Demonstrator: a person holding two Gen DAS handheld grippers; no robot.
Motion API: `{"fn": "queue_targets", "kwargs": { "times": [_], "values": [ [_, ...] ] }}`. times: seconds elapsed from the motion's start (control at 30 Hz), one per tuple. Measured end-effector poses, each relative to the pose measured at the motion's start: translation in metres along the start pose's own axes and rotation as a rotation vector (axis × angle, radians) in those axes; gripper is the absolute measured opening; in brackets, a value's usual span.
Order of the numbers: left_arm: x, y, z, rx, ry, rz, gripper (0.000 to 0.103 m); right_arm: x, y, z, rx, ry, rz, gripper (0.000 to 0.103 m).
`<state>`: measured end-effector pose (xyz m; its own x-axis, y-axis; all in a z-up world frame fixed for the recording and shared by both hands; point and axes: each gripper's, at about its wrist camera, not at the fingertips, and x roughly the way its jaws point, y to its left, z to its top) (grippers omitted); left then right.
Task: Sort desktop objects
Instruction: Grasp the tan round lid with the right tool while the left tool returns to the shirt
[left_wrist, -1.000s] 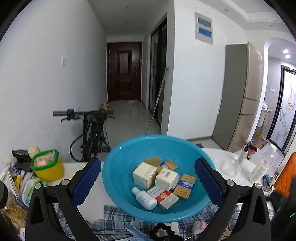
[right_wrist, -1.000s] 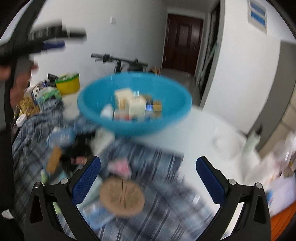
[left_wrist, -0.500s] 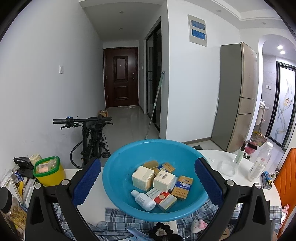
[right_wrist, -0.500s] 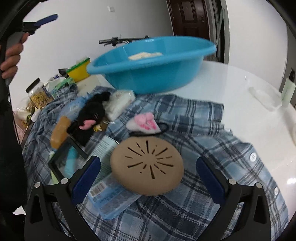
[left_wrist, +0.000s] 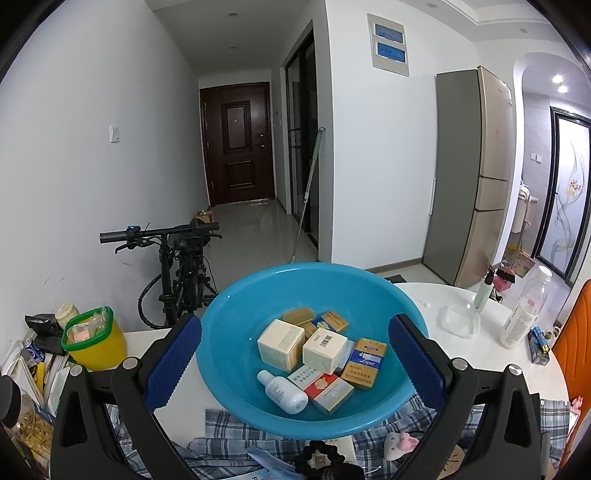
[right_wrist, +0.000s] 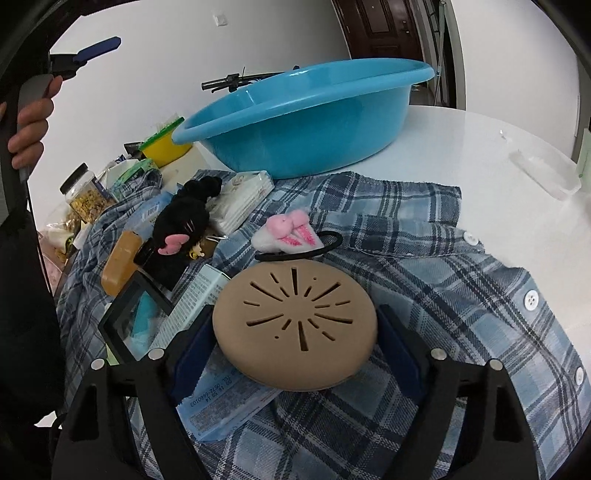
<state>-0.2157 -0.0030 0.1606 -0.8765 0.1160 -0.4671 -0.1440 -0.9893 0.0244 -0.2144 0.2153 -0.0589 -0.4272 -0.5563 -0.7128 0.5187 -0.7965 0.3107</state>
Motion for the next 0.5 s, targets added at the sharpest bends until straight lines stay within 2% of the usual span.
{"fn": "queue_targets", "kwargs": {
  "times": [0.17,0.33,0.5],
  "values": [
    [-0.008,-0.008,0.0,0.023,-0.019,0.005,0.103,-0.002,-0.003,0.0,0.02,-0.009,0.014,0.082],
    [-0.022,-0.013,-0.005,0.0,-0.021,-0.027,0.103,-0.004,-0.004,0.0,0.029,-0.016,0.011,0.082],
    [-0.046,-0.017,-0.037,0.041,0.021,0.057,0.103,-0.011,-0.002,0.0,0.017,-0.054,0.006,0.082]
  ]
}}
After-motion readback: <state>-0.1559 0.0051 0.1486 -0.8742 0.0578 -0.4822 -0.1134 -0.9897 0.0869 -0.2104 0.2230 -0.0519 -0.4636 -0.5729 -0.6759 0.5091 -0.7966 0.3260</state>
